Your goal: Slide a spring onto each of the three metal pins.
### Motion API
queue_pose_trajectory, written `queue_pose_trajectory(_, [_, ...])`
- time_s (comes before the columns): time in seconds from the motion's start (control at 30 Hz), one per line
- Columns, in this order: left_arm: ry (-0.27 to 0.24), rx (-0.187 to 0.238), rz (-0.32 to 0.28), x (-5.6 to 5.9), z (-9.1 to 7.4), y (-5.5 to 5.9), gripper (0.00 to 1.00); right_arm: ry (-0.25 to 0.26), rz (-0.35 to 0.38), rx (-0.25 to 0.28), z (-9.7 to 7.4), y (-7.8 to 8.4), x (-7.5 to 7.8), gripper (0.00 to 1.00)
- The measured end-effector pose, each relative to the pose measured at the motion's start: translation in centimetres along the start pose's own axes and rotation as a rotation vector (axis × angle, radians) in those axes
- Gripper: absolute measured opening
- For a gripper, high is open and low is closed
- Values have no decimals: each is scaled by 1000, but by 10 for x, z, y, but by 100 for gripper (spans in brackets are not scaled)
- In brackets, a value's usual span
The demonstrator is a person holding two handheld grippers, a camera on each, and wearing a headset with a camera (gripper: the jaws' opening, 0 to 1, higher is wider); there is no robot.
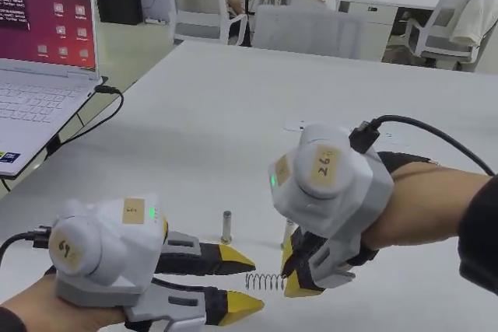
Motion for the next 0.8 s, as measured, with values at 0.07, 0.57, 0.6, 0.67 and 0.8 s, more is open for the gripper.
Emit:
queue_pose_trajectory(0.07, [2, 1, 2, 0, 1, -1, 13, 3, -4, -5, 0, 0, 0, 8])
queue_pose_trajectory(0.57, [2, -8, 17, 1, 2, 0, 3, 2, -21, -7, 0, 2, -2, 8])
queue_pose_trajectory(0.6, [6, -8, 14, 1, 2, 0, 3, 2, -25, -6, 0, 2, -2, 8])
queue_pose_trajectory(0.67, [6, -6, 15, 1, 2, 0, 3, 0, -28, -3, 0, 2, -2, 8])
queue_pose_trajectory(0.8, [14, -5, 14, 2, 2, 0, 2, -5, -36, 0, 0, 2, -3, 9])
Point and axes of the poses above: the centre of the closed fingertips' face, and the gripper's own axes: z roughly forward along the fingers, x roughly to its right, y roughly out of its underside, the point moved 5 cm from there along -z, roughly backward along the fingers, and after that the axes turned 8 degrees about -y, right-handed, at the moved point
